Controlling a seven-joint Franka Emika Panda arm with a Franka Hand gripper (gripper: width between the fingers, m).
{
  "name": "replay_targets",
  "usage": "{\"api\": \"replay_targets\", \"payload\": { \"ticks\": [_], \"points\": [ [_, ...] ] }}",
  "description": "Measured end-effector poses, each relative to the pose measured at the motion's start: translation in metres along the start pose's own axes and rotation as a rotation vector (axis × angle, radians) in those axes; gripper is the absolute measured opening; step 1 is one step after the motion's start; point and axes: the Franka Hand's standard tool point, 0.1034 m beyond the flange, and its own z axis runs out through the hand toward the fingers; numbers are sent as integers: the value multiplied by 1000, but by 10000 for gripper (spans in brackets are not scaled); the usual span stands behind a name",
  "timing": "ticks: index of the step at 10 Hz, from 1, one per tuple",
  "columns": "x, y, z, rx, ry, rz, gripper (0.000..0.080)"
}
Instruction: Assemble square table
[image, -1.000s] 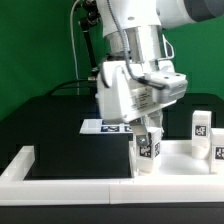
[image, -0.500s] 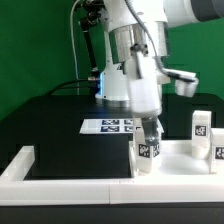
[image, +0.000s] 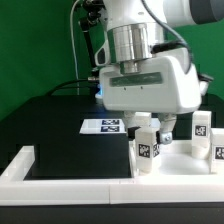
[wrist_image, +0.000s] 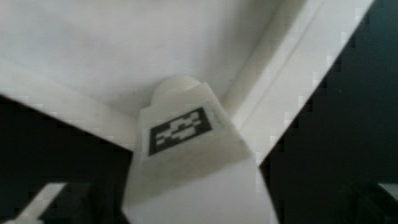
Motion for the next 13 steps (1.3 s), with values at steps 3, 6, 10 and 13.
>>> {"api": "replay_targets", "payload": {
  "ticks": [3,6,10,13],
  "points": [
    [1,0,1,-14,-4,-92,524],
    [3,4,2,-20,-3,54,301],
    [2,12,2,-61,-45,591,301],
    [-2,9,4,-12,-130,1141,293]
  ]
}}
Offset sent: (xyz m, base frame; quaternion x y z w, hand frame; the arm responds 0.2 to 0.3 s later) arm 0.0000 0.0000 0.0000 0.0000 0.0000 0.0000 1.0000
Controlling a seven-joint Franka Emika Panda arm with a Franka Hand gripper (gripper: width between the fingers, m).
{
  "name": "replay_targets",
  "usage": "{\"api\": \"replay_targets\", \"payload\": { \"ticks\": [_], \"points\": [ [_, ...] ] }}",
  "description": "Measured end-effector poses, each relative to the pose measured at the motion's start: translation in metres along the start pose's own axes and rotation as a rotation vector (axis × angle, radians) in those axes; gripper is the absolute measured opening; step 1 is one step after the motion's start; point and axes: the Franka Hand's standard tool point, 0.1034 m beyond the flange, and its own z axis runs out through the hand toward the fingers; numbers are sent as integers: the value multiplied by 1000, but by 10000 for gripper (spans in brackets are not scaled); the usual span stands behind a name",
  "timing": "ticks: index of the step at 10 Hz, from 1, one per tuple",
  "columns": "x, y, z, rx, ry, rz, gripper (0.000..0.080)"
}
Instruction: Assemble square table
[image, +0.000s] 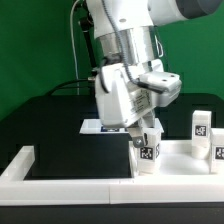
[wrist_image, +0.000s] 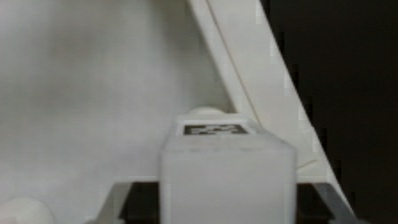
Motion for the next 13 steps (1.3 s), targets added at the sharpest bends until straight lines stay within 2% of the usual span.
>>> {"api": "replay_targets", "payload": {
  "ticks": [2,3,4,5,6,10,12,13],
  "points": [
    [-2,0,0,7,2,122,293],
    [-1,0,0,8,4,86,293],
    [-2,1,1,4,34,-15,392],
    [-7,4,1,-5,106,-246,568],
    [-15,1,2,16,146,-516,624],
    [-11,-1,2,-7,156,-824,648],
    [-3,-5,0,-47,180,-1210,649],
    [-4,-5,0,-43,179,-1167,649]
  ]
}}
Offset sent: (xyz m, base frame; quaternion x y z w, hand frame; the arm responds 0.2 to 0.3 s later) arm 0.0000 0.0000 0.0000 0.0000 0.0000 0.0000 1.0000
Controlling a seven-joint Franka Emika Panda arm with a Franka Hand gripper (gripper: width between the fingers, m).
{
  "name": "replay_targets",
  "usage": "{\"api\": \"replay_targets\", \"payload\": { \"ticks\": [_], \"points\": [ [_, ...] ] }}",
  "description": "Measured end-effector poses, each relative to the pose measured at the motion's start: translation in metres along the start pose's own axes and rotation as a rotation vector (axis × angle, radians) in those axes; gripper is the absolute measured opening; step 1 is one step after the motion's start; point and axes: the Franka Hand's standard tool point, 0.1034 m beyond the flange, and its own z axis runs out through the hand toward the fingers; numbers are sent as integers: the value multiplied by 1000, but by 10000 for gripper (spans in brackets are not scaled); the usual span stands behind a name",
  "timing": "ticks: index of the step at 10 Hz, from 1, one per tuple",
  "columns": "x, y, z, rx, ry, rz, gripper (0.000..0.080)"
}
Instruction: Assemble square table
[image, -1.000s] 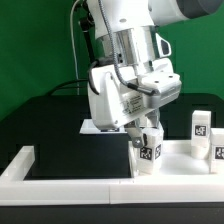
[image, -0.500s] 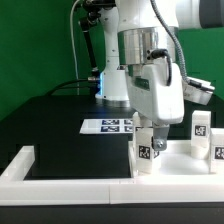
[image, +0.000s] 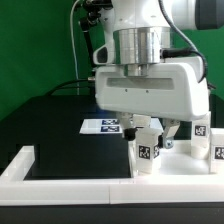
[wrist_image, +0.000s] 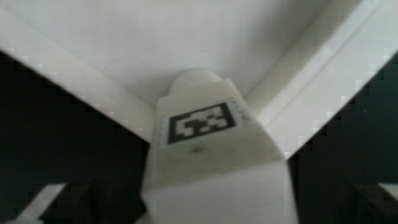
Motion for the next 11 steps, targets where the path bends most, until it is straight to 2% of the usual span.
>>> {"api": "replay_targets", "payload": {
  "ticks": [1,2,3,4,7,8,11],
  "points": [
    [0,0,0,-1,0,14,649],
    [0,0,0,-1,0,14,508],
    [0,0,0,-1,0,17,321],
    [1,2,1,-4,-2,123,290],
    [1,4,1,-8,-3,315,290],
    [0,6,1,-10,-16,522,290],
    [-3,7,3,24,-100,1078,291]
  ]
}}
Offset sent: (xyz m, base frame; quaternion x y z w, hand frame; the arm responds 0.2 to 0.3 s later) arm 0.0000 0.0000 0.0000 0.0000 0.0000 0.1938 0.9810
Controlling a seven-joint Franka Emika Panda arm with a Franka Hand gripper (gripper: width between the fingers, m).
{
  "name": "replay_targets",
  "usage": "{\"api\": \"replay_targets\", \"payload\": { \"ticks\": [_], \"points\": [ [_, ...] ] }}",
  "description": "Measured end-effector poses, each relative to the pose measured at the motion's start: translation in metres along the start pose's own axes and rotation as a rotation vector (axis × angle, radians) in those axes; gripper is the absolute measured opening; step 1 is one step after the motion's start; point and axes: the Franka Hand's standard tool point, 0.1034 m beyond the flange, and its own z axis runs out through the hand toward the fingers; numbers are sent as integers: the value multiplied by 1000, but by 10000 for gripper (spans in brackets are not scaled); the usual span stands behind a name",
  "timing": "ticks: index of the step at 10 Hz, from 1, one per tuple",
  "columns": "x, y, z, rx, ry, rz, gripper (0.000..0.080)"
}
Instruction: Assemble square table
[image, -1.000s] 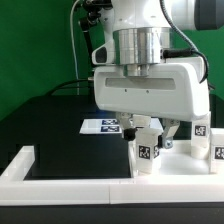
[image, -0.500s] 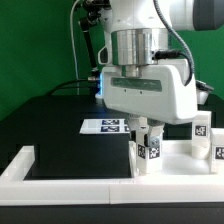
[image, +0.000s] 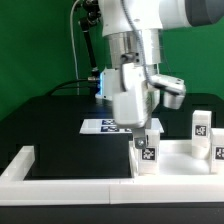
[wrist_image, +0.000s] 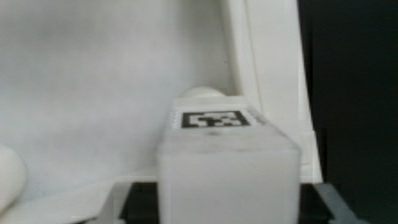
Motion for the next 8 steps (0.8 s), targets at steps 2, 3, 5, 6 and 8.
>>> {"api": "replay_targets", "payload": {
  "ticks": [2,3,5,6,8],
  "points": [
    [0,1,1,0,-4,133,376],
    [0,1,1,0,-4,134,513],
    [-5,4,2,-11,55,-91,620],
    [-13,2,-1,-24,97,-365,640],
    [-13,2,-1,-30,99,-502,648]
  ]
}}
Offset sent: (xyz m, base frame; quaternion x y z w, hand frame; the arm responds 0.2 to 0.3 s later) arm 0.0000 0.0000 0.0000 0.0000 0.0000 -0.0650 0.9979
